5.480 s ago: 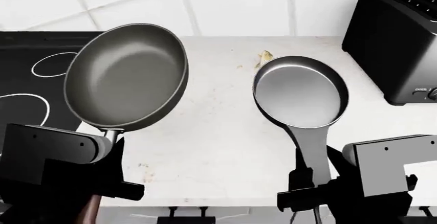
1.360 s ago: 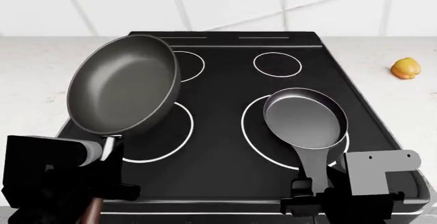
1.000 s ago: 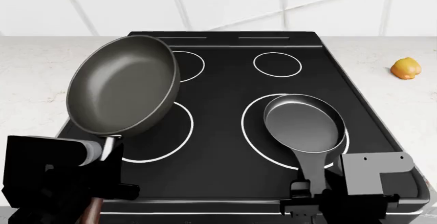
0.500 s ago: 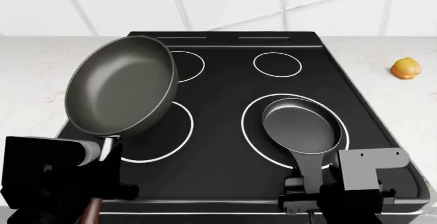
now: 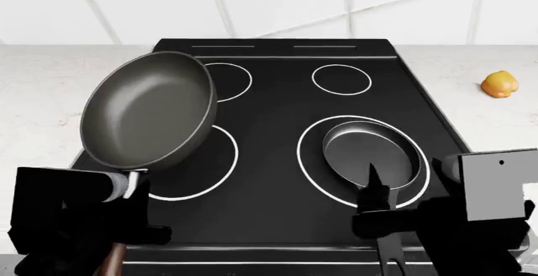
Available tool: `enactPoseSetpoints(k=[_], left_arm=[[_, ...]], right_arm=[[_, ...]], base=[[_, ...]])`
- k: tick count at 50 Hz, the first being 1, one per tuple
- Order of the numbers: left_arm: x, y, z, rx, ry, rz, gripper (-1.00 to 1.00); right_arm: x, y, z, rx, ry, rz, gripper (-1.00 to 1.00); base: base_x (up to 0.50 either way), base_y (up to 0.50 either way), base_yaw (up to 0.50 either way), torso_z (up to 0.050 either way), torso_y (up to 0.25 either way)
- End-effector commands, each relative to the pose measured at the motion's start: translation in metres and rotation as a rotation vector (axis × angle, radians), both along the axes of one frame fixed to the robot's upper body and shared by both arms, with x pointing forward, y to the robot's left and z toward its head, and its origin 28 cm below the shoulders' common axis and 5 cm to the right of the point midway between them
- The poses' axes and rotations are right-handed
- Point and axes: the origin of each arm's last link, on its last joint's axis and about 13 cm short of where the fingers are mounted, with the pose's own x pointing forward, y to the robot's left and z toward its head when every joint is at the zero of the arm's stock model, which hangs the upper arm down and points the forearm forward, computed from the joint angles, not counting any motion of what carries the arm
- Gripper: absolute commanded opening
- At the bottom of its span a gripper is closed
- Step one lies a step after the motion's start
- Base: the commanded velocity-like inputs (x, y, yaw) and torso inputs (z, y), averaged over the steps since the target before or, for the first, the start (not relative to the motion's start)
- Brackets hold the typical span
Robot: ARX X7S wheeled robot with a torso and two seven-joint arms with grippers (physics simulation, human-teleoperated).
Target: Place both pans onto different burners. Then place the bell pepper and the fish on different pans.
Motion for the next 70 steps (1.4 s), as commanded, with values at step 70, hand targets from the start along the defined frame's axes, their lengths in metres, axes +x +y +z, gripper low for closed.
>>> enactPoseSetpoints(k=[70], left_arm=[[0.048,-0.007,-0.032,0.102,0.149,0.133,-1.0]], right_arm=[[-0.008,-0.011,0.015,0.013,-0.101,-0.028,1.0]], base=[[0.0,0.0,0.0,0.0,0.001]])
